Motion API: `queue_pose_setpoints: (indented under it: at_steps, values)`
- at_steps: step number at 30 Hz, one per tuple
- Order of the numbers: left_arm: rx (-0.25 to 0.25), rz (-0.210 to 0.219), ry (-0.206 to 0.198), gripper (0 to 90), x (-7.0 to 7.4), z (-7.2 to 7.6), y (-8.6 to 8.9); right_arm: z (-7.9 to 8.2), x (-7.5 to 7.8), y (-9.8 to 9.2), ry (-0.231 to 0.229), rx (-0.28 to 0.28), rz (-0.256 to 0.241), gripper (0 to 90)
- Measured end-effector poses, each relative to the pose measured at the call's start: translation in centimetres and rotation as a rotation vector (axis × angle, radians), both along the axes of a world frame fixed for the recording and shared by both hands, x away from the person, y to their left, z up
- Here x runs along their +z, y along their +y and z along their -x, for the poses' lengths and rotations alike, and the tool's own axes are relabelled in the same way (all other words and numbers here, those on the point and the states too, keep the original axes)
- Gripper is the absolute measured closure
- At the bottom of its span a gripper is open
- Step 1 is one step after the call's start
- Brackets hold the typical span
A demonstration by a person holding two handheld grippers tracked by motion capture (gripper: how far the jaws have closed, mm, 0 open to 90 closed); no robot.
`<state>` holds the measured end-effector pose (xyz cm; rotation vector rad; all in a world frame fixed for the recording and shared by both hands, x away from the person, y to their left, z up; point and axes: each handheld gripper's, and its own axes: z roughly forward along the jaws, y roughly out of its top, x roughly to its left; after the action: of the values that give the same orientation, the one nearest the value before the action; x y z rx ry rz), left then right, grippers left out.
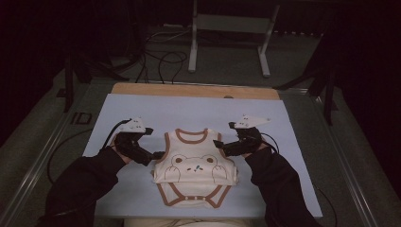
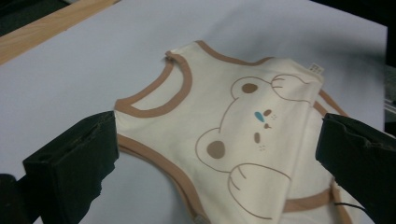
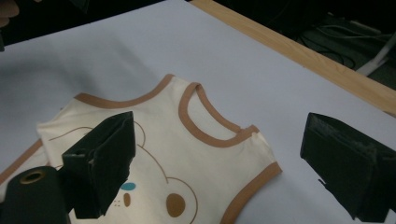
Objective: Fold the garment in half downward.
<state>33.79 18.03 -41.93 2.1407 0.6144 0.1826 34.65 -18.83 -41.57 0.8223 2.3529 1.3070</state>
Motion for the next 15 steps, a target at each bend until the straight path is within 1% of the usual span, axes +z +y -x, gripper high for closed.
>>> queue_pose_setpoints:
  at_steps: [4,6,8,10,15]
  values:
    - [-0.004,-0.008,-0.001,0.5,-0.3,-0.6,-0.4,-0.7,-0.5,0.2,0.013,0.007,0.002,10.6]
    - [-0.007,0.000,0.004,0.5,-0.5,-0.9,-0.6,-1.1,-0.8,0.3,0.018,0.006,0.005,10.6]
    - [-0.007,-0.006,0.001,0.5,-0.6,-1.2,-0.8,-1.3,-0.9,0.4,0.023,0.007,0.004,10.6]
    - [-0.006,-0.002,0.001,0.5,-0.8,-1.5,-1.0,-1.9,-1.4,0.5,0.019,0.010,0.018,10.7]
    - [-0.012,-0.010,0.000,0.5,-1.3,-2.2,-1.5,-2.7,-2.2,0.7,0.032,0.004,0.021,10.7]
